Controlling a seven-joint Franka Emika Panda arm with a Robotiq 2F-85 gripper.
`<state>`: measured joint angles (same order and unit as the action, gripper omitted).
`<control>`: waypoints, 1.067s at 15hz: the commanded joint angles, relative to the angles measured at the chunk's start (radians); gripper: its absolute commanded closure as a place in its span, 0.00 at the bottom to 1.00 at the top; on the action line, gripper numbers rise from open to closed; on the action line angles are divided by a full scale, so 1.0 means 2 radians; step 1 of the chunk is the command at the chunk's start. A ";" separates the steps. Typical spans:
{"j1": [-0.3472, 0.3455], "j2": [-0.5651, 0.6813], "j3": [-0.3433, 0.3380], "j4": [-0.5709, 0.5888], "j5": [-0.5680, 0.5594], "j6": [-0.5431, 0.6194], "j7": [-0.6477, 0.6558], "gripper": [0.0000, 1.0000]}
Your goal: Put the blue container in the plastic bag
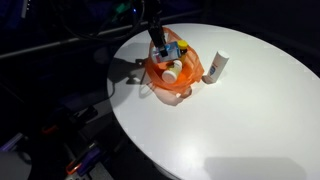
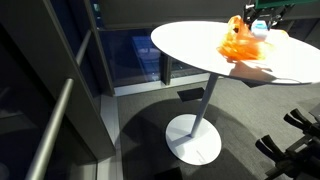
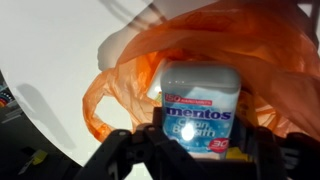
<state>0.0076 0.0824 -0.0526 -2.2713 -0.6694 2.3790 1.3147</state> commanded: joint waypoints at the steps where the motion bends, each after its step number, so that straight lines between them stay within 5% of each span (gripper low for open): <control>1: 0.001 -0.002 0.002 0.004 0.007 -0.007 -0.009 0.04; 9: -0.019 -0.023 -0.005 0.034 0.172 -0.074 -0.195 0.00; 16: -0.043 -0.024 -0.020 0.091 0.254 -0.148 -0.370 0.00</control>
<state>-0.0628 0.0403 -0.0829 -2.1375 -0.2163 2.1387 0.7133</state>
